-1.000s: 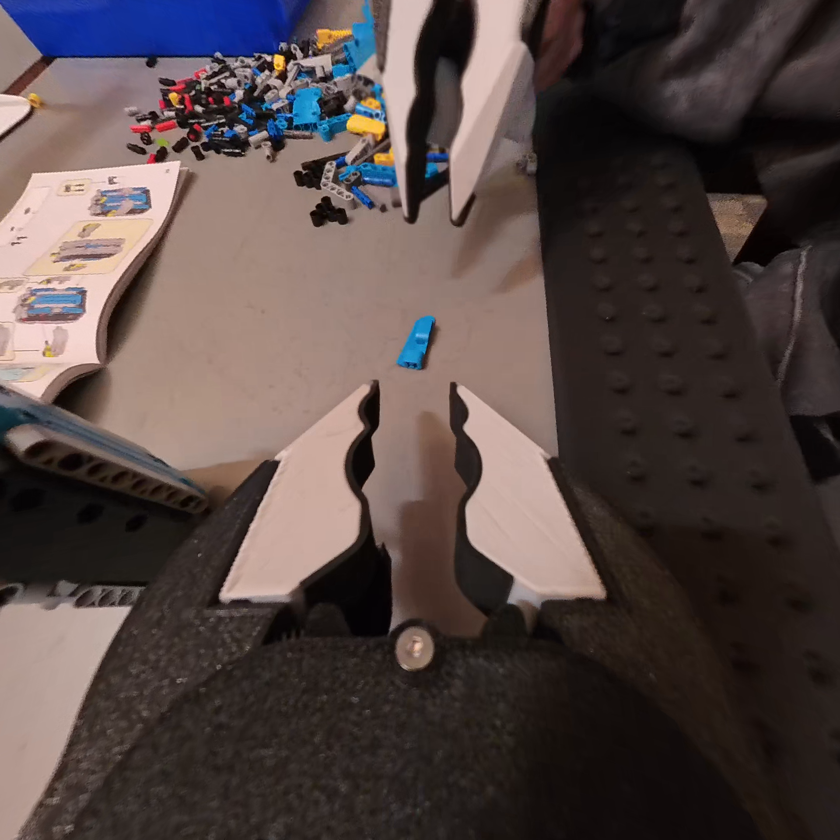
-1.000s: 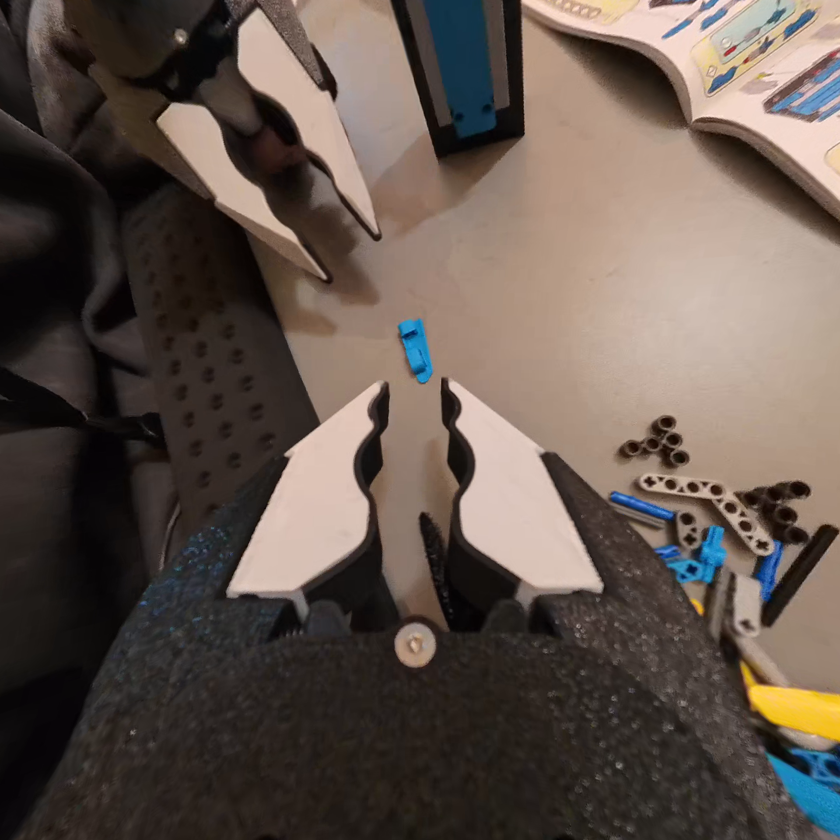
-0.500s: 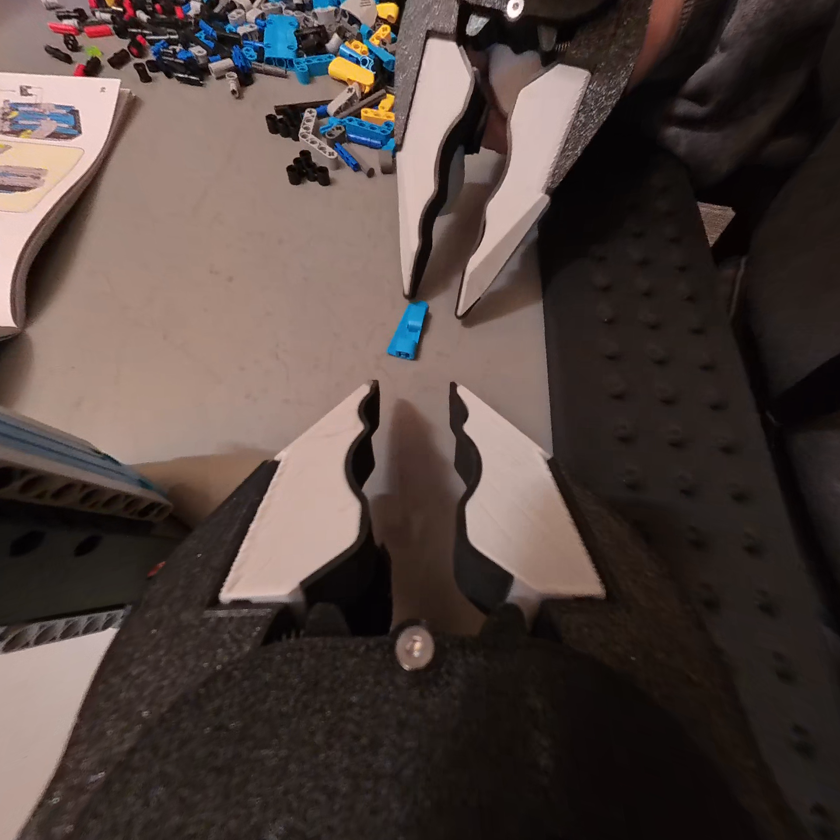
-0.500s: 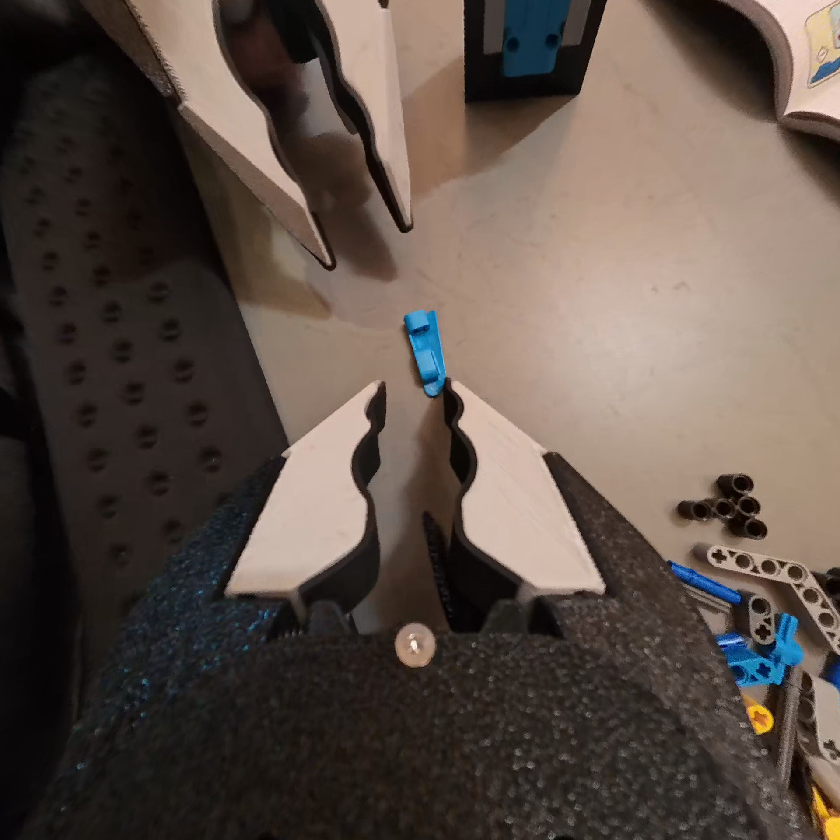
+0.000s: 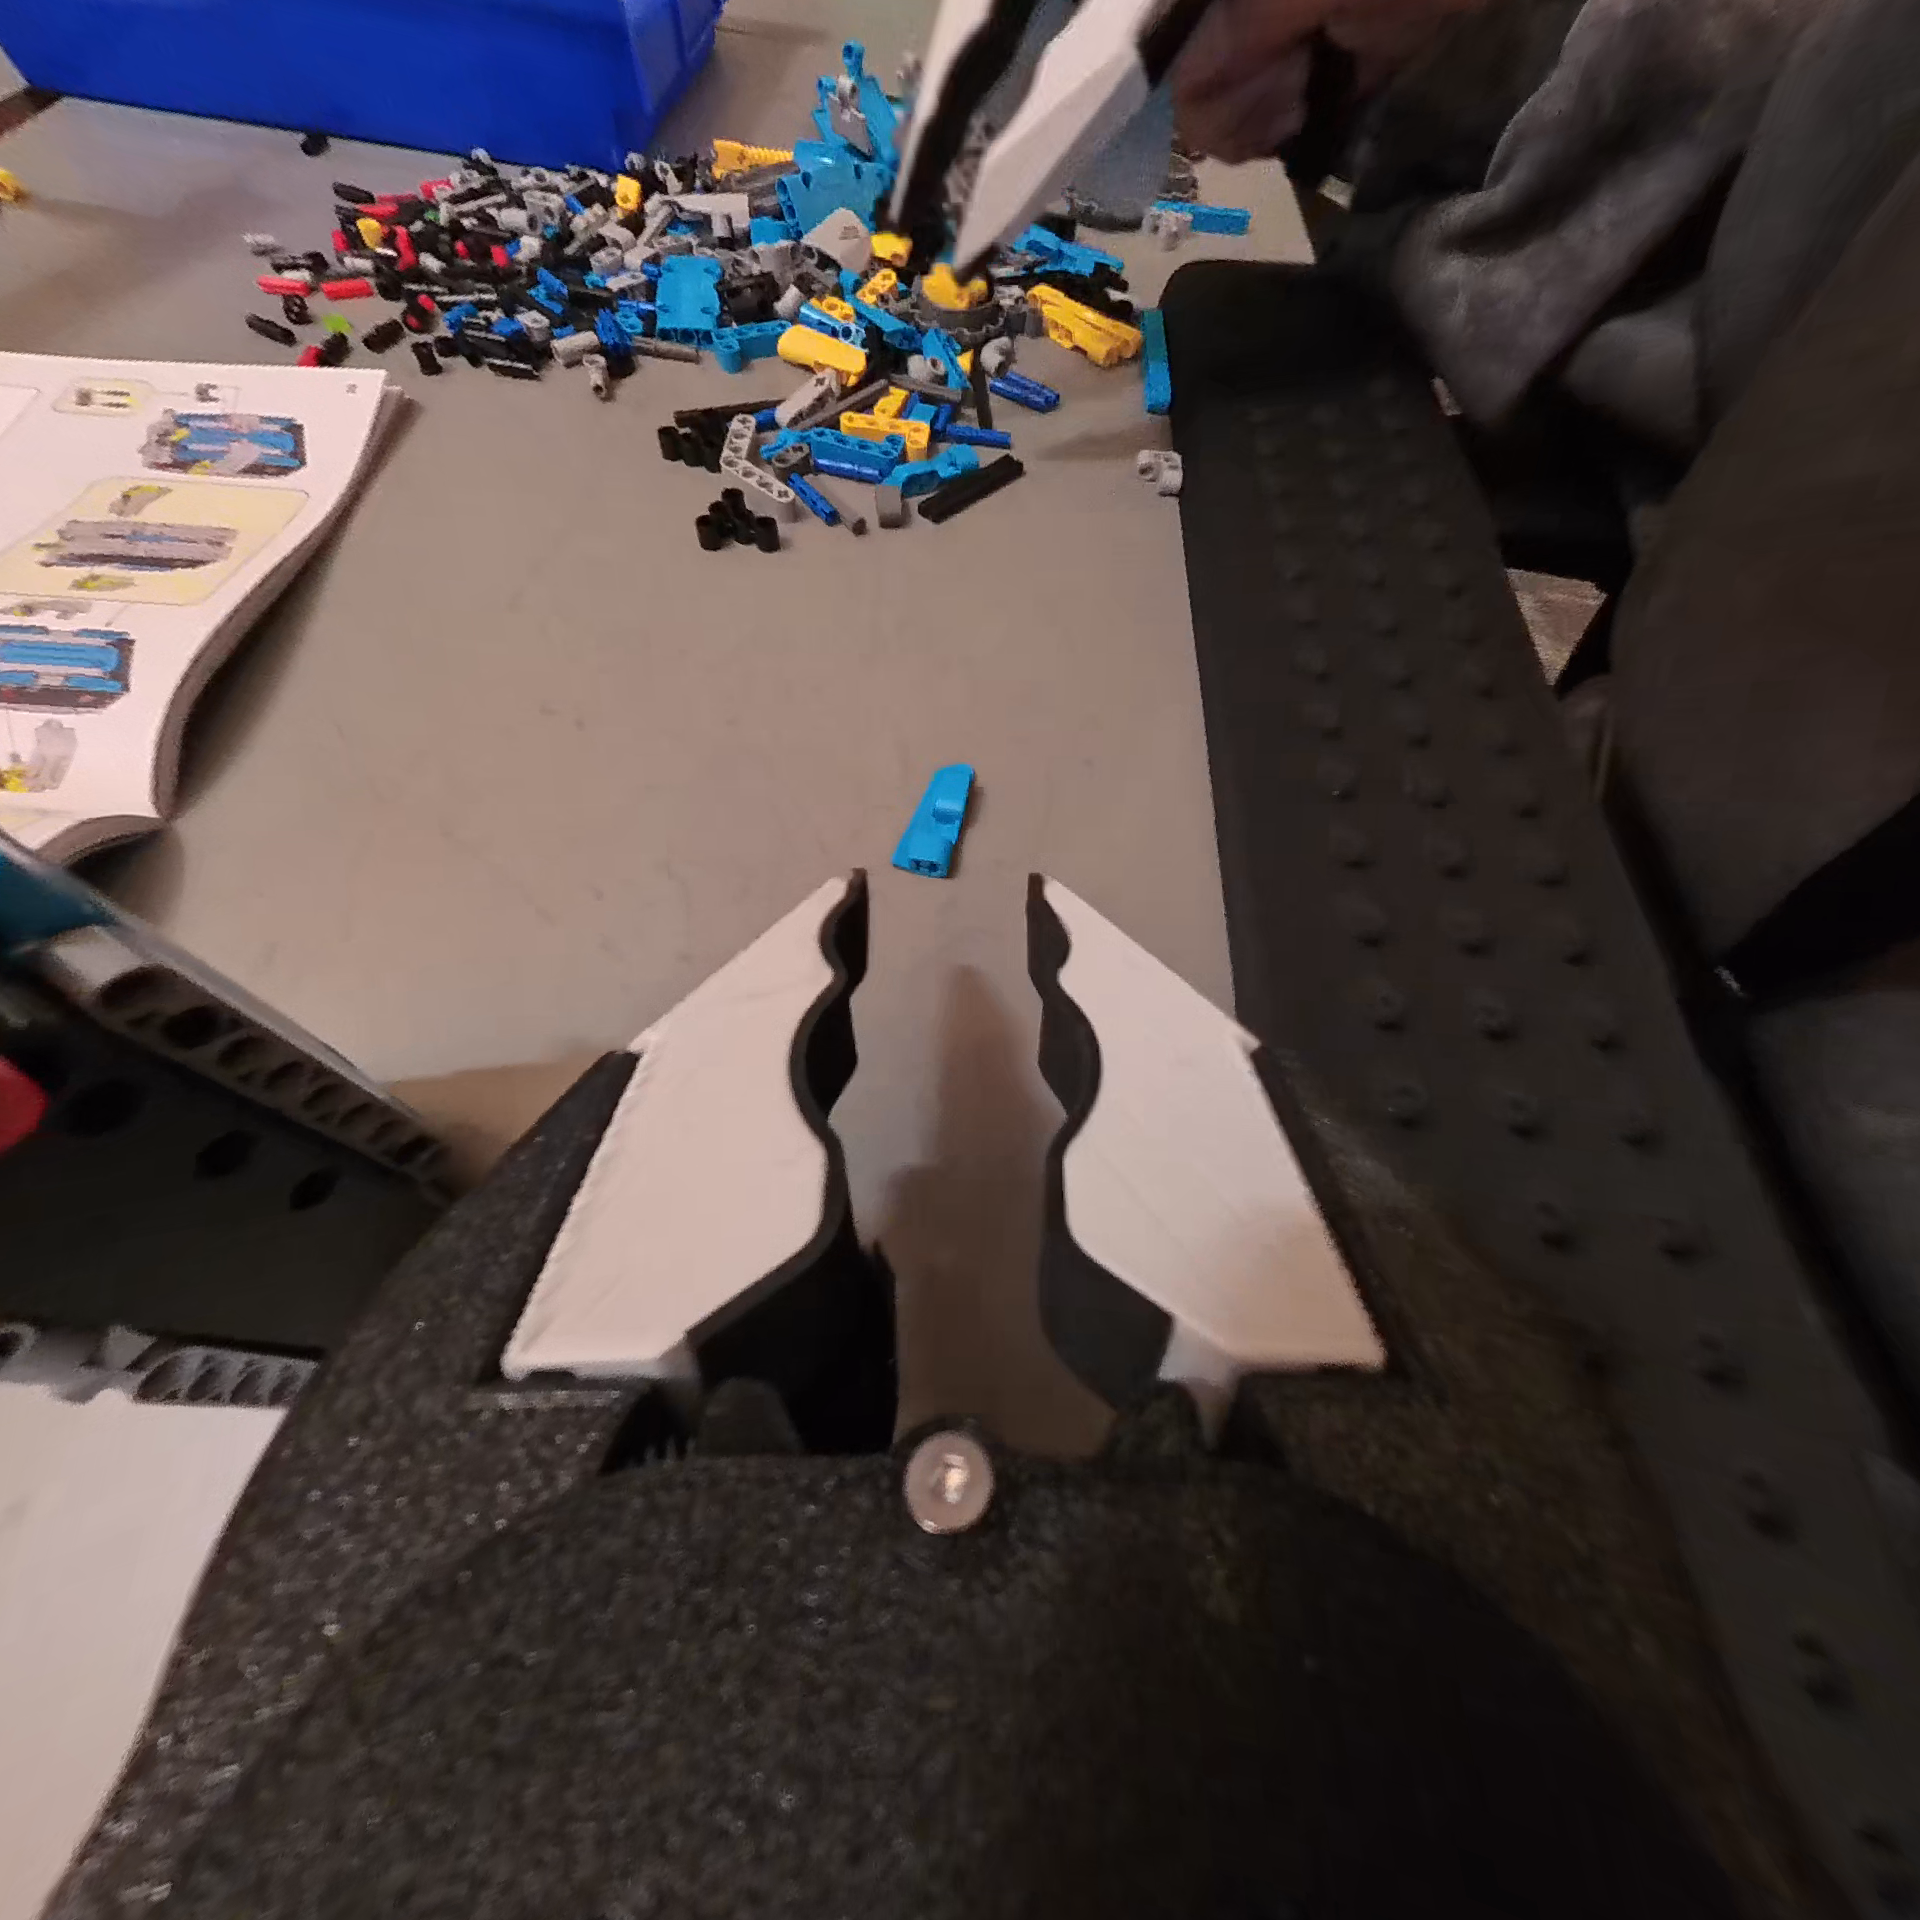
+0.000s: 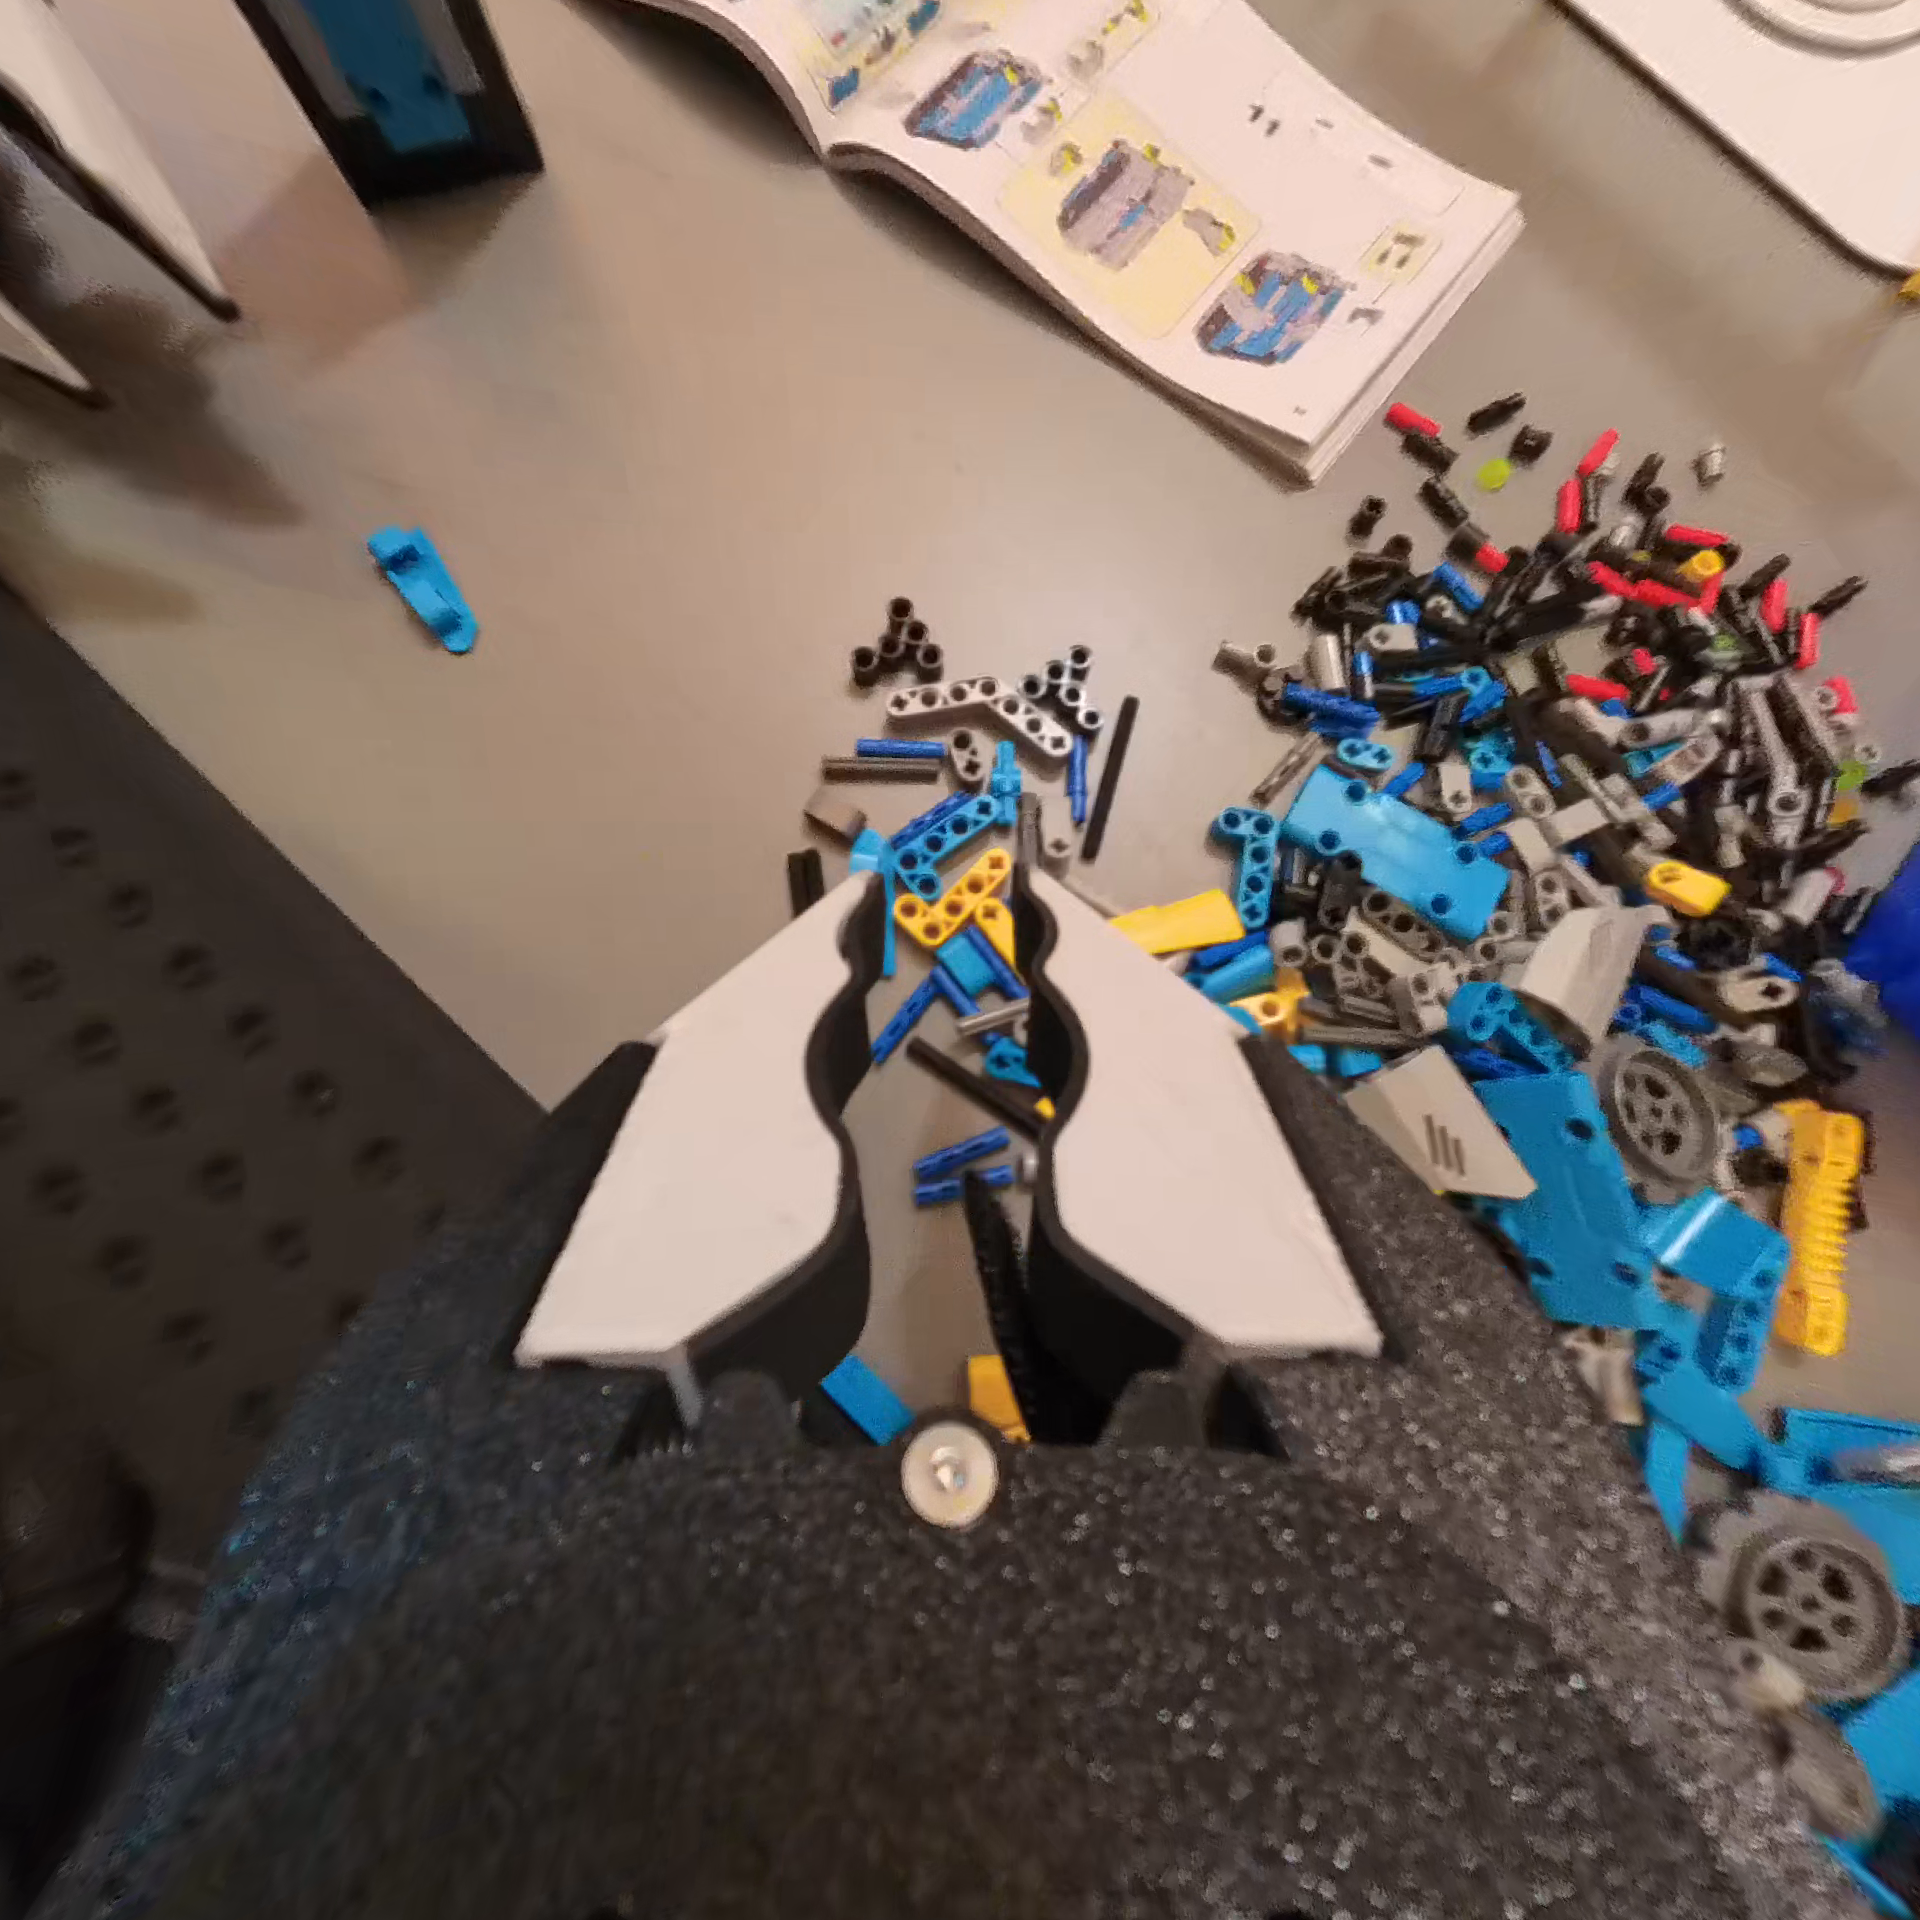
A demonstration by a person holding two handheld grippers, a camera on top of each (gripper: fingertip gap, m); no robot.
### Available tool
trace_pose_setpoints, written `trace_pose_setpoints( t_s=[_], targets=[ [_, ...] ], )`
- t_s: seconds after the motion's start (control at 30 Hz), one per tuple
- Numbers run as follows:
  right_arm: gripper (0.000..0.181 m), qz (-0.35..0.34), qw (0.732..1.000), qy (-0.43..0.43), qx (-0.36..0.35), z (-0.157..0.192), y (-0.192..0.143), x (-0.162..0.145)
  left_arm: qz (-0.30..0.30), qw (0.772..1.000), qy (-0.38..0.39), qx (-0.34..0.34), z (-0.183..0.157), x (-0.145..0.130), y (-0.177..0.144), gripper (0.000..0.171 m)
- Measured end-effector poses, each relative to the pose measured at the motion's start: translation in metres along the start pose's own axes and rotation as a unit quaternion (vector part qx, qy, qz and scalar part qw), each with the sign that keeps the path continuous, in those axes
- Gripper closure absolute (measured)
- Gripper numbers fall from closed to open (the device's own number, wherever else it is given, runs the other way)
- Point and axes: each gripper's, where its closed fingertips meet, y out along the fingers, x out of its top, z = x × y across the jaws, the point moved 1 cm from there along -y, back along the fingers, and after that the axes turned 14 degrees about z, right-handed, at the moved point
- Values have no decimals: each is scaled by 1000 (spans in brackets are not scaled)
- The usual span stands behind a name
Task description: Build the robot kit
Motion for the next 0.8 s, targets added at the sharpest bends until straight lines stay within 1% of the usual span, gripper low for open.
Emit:
trace_pose_setpoints(
  t_s=[0.07, 0.13, 0.17, 0.2, 0.27, 0.4, 0.47, 0.53, 0.63, 0.67, 0.73, 0.8],
  targets=[
    [157, -14, 1000, -8, 22, 16, 6, -4, -6, 1000, 3, 16, 4, 1, -2, 142],
    [155, 34, 999, -17, -2, 22, 26, -16, -6, 1000, -1, 14, 5, 1, -2, 142],
    [155, 61, 997, -28, -26, 19, 33, -23, -6, 1000, -2, 14, 5, 1, -2, 142],
    [155, 72, 996, -33, -46, 14, 36, -26, -7, 1000, -1, 15, 5, 1, -2, 142],
    [159, 72, 996, -24, -42, 11, 33, -28, -7, 1000, 2, 19, 5, 1, -2, 142],
    [162, 25, 1000, -4, 6, 17, 22, -20, 0, 999, 13, 29, 4, 0, 0, 142],
    [164, 38, 999, -12, -5, 15, 30, -22, 6, 999, 21, 34, 3, -1, 1, 142],
    [164, 58, 998, -16, 3, 18, 38, -28, 9, 999, 31, 42, 1, -1, 2, 142],
    [164, 52, 998, -11, 18, 22, 40, -27, 13, 998, 44, 52, 0, -2, 3, 142],
    [165, 54, 998, -10, 7, 19, 41, -27, 15, 997, 48, 55, -1, -3, 3, 142],
    [171, 56, 998, -12, 7, 19, 41, -27, 18, 997, 53, 59, -2, -3, 4, 142],
    [171, 55, 998, -13, 6, 19, 42, -27, 19, 997, 53, 59, -2, -3, 4, 142]
  ],
)
